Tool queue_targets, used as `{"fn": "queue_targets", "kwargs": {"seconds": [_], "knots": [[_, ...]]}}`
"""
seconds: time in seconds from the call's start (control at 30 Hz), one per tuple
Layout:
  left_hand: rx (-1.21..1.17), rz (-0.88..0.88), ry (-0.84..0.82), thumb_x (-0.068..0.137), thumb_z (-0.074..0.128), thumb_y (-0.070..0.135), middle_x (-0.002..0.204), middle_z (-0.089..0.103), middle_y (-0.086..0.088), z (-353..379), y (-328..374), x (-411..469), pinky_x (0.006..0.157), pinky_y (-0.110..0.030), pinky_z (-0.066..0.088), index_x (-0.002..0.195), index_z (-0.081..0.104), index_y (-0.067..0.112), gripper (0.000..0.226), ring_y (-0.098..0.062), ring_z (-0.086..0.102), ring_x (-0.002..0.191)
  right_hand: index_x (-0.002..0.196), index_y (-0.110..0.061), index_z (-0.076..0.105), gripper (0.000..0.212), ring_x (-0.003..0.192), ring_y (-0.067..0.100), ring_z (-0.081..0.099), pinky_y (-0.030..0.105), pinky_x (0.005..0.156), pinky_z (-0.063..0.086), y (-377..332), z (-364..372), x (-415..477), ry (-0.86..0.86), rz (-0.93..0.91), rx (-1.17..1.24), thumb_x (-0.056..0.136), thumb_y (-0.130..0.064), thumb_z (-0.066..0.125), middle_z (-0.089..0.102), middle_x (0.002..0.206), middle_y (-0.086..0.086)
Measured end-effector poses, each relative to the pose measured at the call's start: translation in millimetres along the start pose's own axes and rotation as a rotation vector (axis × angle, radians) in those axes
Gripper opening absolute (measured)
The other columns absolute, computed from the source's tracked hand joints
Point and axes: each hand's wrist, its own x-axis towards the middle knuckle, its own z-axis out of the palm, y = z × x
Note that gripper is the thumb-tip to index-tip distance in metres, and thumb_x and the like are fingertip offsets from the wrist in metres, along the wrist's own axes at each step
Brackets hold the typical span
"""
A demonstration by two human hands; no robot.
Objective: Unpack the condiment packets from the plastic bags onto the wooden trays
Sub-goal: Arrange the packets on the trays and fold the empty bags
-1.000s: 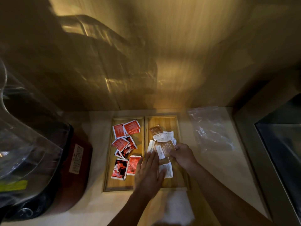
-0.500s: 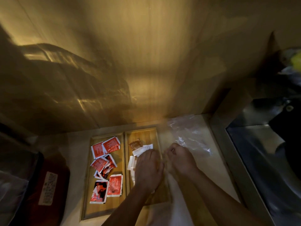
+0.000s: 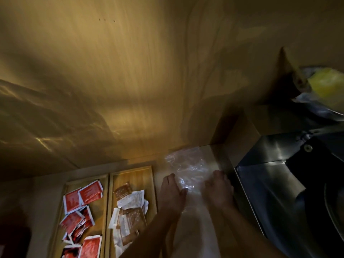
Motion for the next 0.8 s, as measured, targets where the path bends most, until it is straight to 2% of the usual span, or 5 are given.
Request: {"fn": "queue_targets", "kwargs": {"seconds": [0.23, 0.4, 0.53, 0.6, 0.8], "knots": [[-0.588, -0.435, 0.018, 0.078, 0.071, 0.015, 0.115, 0.062, -0.016, 3, 11, 13, 0.072, -0.026, 0.045, 0.122, 0.045, -0.004, 0.055, -0.026, 0.061, 0.098, 0.103, -0.004, 0.054, 0.022, 0.075, 0.026, 0.062, 0.035, 0.063, 0.053, 7, 14, 11, -0.193, 0.215, 0.416, 0.083, -0.013, 0.056, 0.063, 0.089, 0.013], [-0.637, -0.4, -0.052, 0.084, 0.064, 0.023, 0.086, 0.067, -0.009, -4, 5, 7, 0.074, -0.033, 0.052, 0.09, 0.063, 0.006, 0.017, -0.023, 0.065, 0.082, 0.07, -0.001, 0.056, 0.007, 0.06, 0.025, 0.051, 0.033, 0.056, 0.04, 10, 7, -2, -0.202, 0.23, 0.703, 0.076, 0.001, 0.057, 0.054, 0.068, 0.017], [-0.837, -0.349, -0.053, 0.083, 0.061, 0.004, 0.063, 0.066, -0.001, -20, 8, -6, 0.051, -0.016, 0.047, 0.072, 0.067, 0.008, 0.012, -0.01, 0.061, 0.059, 0.072, 0.007, 0.053, 0.009, 0.05, 0.025, 0.052, 0.031, 0.044, 0.046, 8, -3, -21, -0.278, 0.194, 0.866, 0.08, 0.004, 0.058, 0.051, 0.061, 0.018], [-0.873, -0.309, -0.08, 0.083, 0.061, 0.002, 0.062, 0.064, -0.003, -31, 7, -14, 0.045, -0.014, 0.046, 0.074, 0.065, 0.003, 0.009, -0.013, 0.059, 0.056, 0.084, 0.01, 0.054, 0.011, 0.059, 0.029, 0.058, 0.042, 0.048, 0.052, 8, -10, -29, -0.327, 0.141, 0.916, 0.081, 0.0, 0.059, 0.056, 0.069, 0.02], [-0.921, -0.164, -0.217, 0.08, 0.065, 0.001, 0.096, 0.071, -0.016, -68, 3, -41, 0.068, -0.033, 0.056, 0.103, 0.065, -0.002, 0.023, -0.028, 0.067, 0.084, 0.094, -0.008, 0.068, 0.015, 0.078, 0.025, 0.071, 0.038, 0.072, 0.055, -2, -45, -48, -0.416, -0.009, 1.073, 0.08, -0.011, 0.065, 0.075, 0.087, 0.011]]}}
